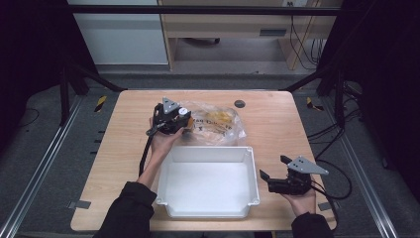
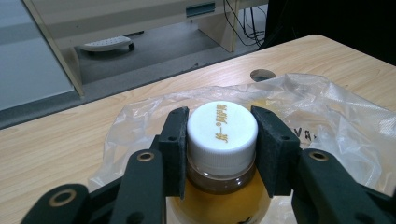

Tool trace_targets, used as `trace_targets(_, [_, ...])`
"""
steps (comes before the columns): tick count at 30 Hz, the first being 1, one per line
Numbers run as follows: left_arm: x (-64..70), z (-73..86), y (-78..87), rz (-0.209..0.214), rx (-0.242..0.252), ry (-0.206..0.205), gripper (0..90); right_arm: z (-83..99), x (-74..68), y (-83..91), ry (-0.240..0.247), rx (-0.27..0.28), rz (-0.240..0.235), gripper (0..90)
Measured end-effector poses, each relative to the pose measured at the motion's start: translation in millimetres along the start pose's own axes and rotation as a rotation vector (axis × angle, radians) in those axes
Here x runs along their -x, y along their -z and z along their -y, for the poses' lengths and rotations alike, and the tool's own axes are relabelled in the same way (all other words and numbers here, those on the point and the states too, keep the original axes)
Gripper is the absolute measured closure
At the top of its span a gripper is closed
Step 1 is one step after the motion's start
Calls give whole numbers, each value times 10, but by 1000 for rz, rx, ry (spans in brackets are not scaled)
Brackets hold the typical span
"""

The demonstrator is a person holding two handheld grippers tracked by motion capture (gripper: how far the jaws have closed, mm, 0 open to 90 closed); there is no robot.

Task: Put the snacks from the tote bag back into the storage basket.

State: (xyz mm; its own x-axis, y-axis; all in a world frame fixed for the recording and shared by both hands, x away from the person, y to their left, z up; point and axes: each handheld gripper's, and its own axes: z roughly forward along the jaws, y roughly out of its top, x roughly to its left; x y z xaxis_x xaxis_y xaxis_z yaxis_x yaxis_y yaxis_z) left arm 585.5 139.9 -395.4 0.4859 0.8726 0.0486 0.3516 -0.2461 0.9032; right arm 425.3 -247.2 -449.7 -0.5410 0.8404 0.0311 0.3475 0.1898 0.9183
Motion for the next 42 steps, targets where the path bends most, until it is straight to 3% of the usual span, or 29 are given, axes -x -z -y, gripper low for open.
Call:
trace_targets(16, [0,-1,10,-18,6,16,589,-2,5,3,0,2,1,65])
trace_targets(27, [-57,-69,169,-20,52,29,590,-3,3,7,-2,2,2,66])
trace_targets(42, [-67,-169,291,-31,76,32,590,-7,8,13,-1,6,2,65])
